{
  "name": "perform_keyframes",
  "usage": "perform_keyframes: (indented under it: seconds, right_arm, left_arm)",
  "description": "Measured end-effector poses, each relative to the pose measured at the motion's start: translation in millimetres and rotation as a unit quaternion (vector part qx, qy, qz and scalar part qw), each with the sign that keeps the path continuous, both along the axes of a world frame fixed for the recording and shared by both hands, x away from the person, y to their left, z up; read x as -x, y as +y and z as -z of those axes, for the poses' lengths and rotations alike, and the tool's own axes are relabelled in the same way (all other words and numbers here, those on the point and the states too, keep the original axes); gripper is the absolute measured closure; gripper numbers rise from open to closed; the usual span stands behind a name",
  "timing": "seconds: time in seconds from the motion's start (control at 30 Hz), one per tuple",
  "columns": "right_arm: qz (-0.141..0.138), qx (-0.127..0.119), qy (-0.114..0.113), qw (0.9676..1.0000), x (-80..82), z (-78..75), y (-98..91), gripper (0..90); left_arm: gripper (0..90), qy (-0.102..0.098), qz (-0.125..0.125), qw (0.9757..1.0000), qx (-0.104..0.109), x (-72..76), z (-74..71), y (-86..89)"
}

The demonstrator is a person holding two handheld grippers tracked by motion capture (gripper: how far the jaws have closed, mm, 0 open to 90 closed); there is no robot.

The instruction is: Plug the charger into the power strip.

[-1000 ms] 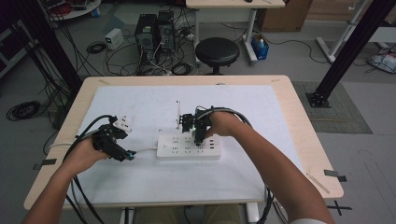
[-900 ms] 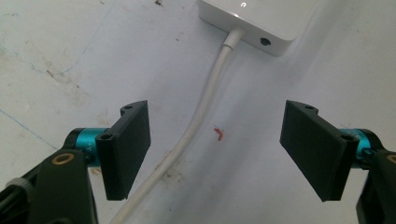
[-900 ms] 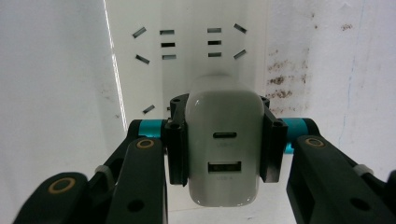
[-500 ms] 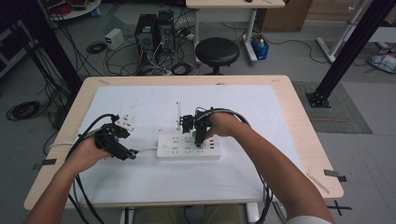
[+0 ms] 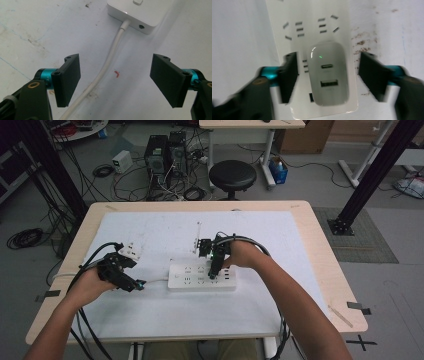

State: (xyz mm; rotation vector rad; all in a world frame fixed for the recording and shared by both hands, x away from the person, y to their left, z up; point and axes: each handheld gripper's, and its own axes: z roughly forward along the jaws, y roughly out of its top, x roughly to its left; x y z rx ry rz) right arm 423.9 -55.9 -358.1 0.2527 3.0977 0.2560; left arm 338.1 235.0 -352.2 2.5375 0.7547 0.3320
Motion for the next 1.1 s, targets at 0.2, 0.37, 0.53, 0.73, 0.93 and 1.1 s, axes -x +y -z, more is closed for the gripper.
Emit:
perform_keyframes:
  seconds: [0.2,0.37,0.53,0.73,0.93,1.1]
  right_arm:
    - [0.074,-0.059,0.021,0.9953,-3.7,-25.4,-11.3,10.9]
    - [0.084,-0.070,-0.001,0.9940,1.6,-35.5,-19.7,10.8]
    - [0.098,-0.081,-0.017,0.9917,5.1,-45.1,-29.3,0.7]
    - [0.133,-0.071,-0.049,0.9873,9.2,-54.4,-42.5,0.7]
    - [0.135,-0.082,-0.052,0.9862,15.0,-65.3,-61.1,0.7]
    - [0.161,-0.097,-0.059,0.9803,21.1,-75.6,-83.4,0.8]
  left_arm:
    - [24.5,-0.003,0.000,1.0000,0.006,-1.8,-2.7,-0.6]
    - [24.5,-0.003,0.005,1.0000,0.006,-1.4,-3.9,-2.5]
    - [24.5,-0.004,0.006,1.0000,0.006,0.2,-5.4,-2.4]
    - [24.5,-0.005,0.008,0.9999,0.006,2.5,-7.7,-3.3]
    - [24.6,-0.010,0.007,0.9999,0.003,2.9,-14.3,-3.4]
    - [24.5,-0.017,-0.001,0.9998,0.001,1.5,-20.6,-1.3]
